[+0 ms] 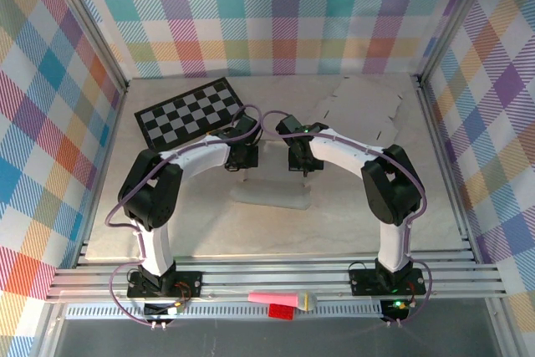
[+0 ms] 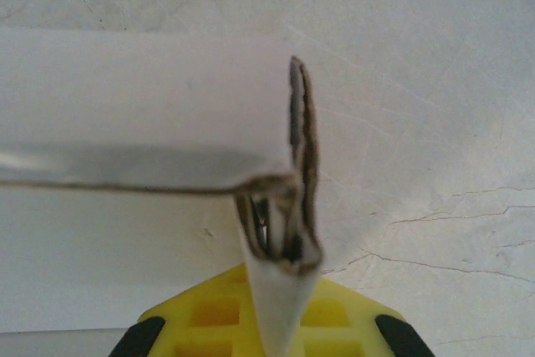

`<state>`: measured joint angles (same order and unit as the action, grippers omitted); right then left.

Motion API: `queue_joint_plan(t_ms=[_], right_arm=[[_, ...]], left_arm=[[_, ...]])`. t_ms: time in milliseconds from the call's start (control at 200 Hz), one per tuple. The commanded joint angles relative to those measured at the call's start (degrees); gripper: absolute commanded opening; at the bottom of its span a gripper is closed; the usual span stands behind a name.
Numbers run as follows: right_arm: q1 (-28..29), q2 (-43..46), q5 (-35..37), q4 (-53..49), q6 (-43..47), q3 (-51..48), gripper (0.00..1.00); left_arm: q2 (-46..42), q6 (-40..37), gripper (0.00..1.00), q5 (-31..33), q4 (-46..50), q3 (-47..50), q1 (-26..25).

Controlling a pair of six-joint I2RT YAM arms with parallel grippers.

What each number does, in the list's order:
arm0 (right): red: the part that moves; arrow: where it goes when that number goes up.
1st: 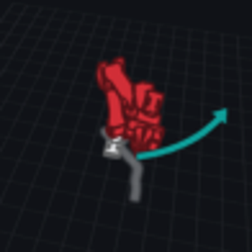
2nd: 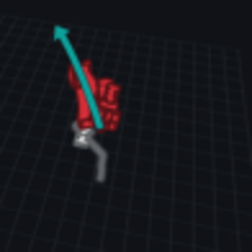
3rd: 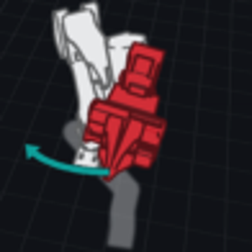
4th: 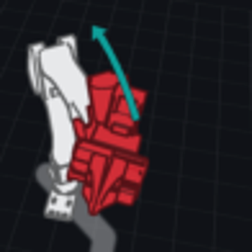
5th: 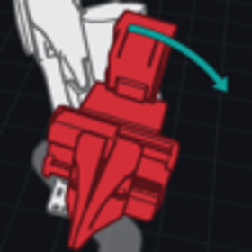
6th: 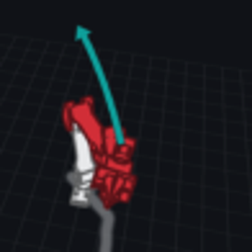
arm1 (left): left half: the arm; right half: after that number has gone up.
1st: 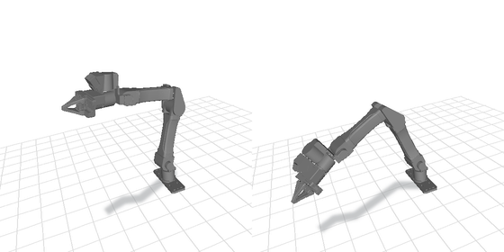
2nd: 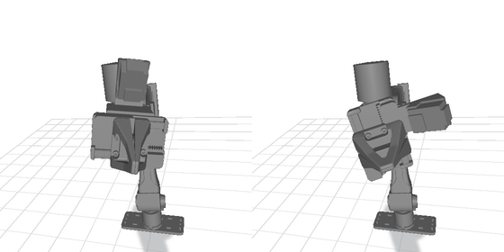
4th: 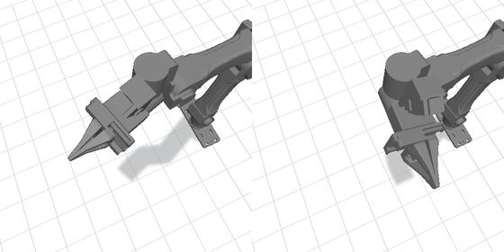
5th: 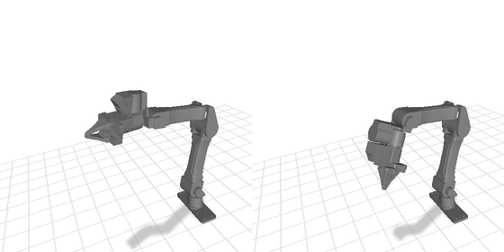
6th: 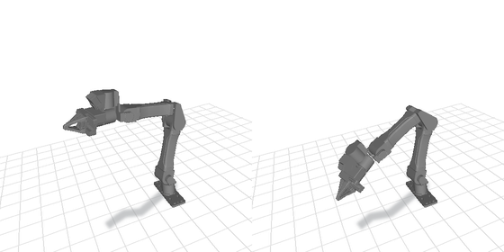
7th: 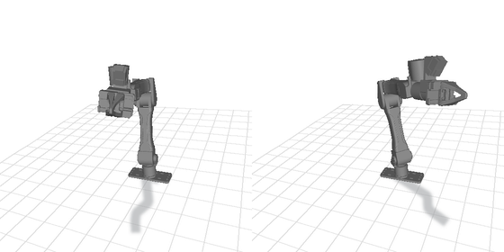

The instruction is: Fold the paper box

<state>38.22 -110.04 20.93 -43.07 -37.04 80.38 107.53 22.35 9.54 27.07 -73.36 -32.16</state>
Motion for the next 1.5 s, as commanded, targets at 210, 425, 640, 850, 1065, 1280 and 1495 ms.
queue_joint_plan(t_ms=[210, 425, 640, 850, 1065, 1280, 1495], right_arm=[[0.22, -3.15, -1.16, -3.02, -0.48, 0.72, 0.00], [0.19, -3.52, -1.83, -3.14, -1.17, 1.01, 0.00], [0.28, -3.60, -2.71, -3.06, -1.29, 1.10, 0.00], [0.20, -3.54, -2.56, -2.98, -0.98, 0.86, 0.00], [0.22, -3.25, -2.65, -2.72, -0.76, 0.19, 0.00], [0.28, -3.25, -2.65, -2.72, -0.67, 0.36, 0.00], [0.28, -3.25, -2.67, -2.98, -0.97, 0.46, 0.00]], left_arm=[[1.81, 8.13, 0.00, 16.72, 10.52, -2.48, -3.03], [4.45, 16.01, 0.00, 24.21, 17.13, -4.38, -6.99], [6.66, 19.71, 0.00, 28.26, 19.97, -6.46, -9.22], [5.50, 16.00, 0.00, 24.61, 15.54, -5.57, -9.10], [1.39, 8.94, 0.24, 18.02, 8.09, -1.61, -5.94], [2.32, 5.65, 0.20, 13.92, 7.28, -2.05, -3.71], [4.28, 8.86, 0.00, 17.40, 11.40, -3.74, -3.86]])
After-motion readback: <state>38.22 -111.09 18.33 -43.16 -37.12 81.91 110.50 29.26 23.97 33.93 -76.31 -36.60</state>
